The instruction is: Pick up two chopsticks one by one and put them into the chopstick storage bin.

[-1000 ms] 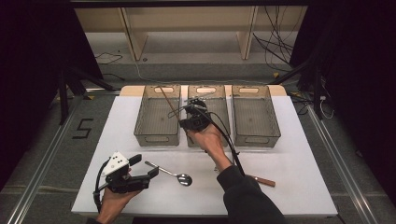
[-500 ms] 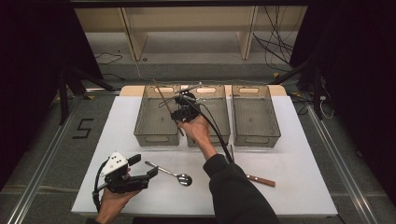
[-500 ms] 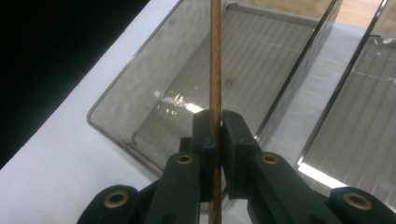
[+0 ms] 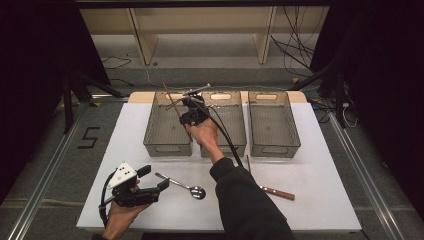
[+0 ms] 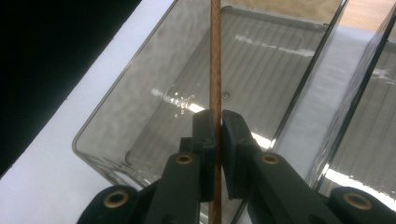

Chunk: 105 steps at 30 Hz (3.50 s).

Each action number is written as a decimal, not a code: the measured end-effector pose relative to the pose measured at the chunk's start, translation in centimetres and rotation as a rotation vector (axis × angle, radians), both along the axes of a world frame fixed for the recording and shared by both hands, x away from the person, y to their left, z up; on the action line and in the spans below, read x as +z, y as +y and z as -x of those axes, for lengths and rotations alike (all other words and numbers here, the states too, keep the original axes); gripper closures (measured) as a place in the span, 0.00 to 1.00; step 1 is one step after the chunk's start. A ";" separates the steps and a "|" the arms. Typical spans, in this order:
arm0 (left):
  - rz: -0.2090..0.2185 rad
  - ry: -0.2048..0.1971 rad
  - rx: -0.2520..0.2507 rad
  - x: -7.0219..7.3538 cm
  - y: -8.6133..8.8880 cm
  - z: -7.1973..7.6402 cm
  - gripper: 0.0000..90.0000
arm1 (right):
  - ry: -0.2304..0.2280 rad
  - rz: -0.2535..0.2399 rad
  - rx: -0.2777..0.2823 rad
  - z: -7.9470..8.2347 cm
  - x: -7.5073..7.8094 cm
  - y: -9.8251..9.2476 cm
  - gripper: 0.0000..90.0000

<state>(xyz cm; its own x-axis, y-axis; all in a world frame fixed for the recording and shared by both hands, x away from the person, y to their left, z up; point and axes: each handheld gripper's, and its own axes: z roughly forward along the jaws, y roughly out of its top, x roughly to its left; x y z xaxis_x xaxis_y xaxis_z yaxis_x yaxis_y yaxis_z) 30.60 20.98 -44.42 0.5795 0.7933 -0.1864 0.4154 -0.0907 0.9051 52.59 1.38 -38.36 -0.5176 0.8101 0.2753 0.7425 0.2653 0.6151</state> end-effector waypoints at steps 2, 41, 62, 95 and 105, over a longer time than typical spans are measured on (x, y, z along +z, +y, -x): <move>0.002 0.000 -0.001 0.0 0.0 0.0 0.17 | 0.000 0.008 -0.001 -0.2 -0.1 0.3 0.95; 0.000 0.005 0.001 0.0 0.1 0.0 0.17 | -0.076 -0.050 0.122 2.0 3.1 -1.6 0.42; 0.007 0.006 0.005 -0.1 0.1 -0.1 0.17 | -0.137 -0.059 0.188 9.5 3.4 -10.0 0.34; 0.004 0.005 0.008 -0.1 0.2 -0.1 0.17 | -0.053 0.016 0.135 17.5 -2.0 -17.9 0.32; -0.005 0.007 0.002 -0.1 0.1 -0.1 0.17 | 0.007 0.097 0.098 18.9 -3.4 -19.4 0.41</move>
<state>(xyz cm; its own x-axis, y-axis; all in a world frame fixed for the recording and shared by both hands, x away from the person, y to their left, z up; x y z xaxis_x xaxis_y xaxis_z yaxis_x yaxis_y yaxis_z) 30.71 21.07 -44.50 0.5763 0.7957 -0.1865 0.4221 -0.0944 0.9016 33.73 -18.01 -41.77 -0.5937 0.7789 0.2021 0.7143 0.3945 0.5780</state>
